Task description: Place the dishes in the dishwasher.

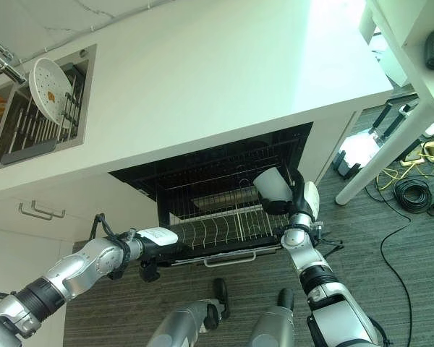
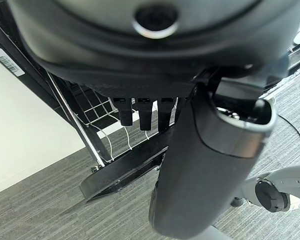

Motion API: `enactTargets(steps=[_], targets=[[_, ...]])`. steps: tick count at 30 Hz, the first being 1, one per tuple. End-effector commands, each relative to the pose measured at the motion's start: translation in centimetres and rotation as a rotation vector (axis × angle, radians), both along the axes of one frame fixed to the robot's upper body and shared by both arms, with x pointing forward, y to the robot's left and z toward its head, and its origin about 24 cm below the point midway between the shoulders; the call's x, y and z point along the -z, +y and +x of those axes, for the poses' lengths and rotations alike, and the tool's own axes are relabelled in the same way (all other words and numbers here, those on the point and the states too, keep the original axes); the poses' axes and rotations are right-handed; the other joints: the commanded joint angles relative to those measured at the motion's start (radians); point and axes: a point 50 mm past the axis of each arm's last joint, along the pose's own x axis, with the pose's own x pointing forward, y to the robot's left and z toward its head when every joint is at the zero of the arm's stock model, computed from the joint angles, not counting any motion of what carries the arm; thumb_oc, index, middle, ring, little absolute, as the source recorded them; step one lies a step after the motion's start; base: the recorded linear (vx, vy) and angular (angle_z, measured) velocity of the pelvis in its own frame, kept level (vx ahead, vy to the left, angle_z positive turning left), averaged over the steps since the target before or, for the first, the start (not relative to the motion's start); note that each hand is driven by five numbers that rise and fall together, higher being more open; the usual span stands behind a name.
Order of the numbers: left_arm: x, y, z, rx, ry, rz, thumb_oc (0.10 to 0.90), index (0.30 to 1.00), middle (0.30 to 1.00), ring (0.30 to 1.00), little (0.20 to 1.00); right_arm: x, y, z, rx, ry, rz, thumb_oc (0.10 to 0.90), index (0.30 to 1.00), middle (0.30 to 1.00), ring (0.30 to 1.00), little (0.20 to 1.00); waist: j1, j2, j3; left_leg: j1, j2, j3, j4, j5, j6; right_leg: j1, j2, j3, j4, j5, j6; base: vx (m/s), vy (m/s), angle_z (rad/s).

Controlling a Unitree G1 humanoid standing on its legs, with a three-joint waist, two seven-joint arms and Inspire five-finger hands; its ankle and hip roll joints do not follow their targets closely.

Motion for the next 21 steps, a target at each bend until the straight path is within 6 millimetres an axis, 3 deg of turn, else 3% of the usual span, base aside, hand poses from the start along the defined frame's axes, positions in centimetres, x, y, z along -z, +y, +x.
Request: enactTargets(steps=[1,6,10,19,21], targets=[[2.3,-2.0,-3.3,0.117,0.102,-0.03,0.8,0.9,0.9,0.9,0.9,-0.1,-3.6,-0.9,0.117,0.019,-0.042,0.8,0.9,0.9,0.9,0.9,0.002,0.012,-0.036,0.038,0.037,0.022,0.064,-0.165,-0.039,-0.028,0.047,-0.008,0.039,-0.113,-0.028,0.0,0.0,0.0],[2.8,-2.1,-3.6,0.112,0.11,-0.028,0.8,0.9,0.9,0.9,0.9,-1.0,-3.4,-0.6,0.122,-0.053,0.051,0.8,0.9,0.9,0.9,0.9,-0.001,0.014,-0.038,0.044,0.037,0.024,0.064,-0.165,-0.039,-0.023,0.047,-0.006,0.039,-0.114,-0.03,0.01,0.003,0.0],[3.6,-2.2,-4.2,0.105,0.118,-0.04,0.8,0.9,0.9,0.9,0.9,-3.0,-2.5,0.2,0.075,-0.159,0.151,0.8,0.9,0.9,0.9,0.9,-0.006,0.022,-0.036,0.047,0.035,0.025,0.064,-0.165,-0.04,-0.02,0.048,-0.001,0.039,-0.119,-0.032,0.01,0.023,-0.01],[4.9,-1.9,-5.3,0.072,0.119,-0.05,0.8,0.9,0.9,0.9,0.9,-6.1,-1.2,0.0,-0.069,-0.295,0.131,0.8,0.9,0.9,0.9,0.9,-0.027,0.031,-0.035,0.044,0.032,0.037,0.064,-0.166,-0.04,-0.027,0.045,0.009,0.041,-0.125,-0.031,0.01,0.034,-0.06],[5.0,-1.6,-5.4,0.063,0.114,-0.05,0.8,0.9,0.9,0.9,0.9,-7.3,-0.7,-0.3,-0.123,-0.325,0.042,0.8,0.9,0.9,0.9,0.9,-0.033,0.029,-0.032,0.042,0.032,0.041,0.064,-0.167,-0.039,-0.033,0.045,0.012,0.041,-0.125,-0.03,-0.01,0.003,-0.02]])
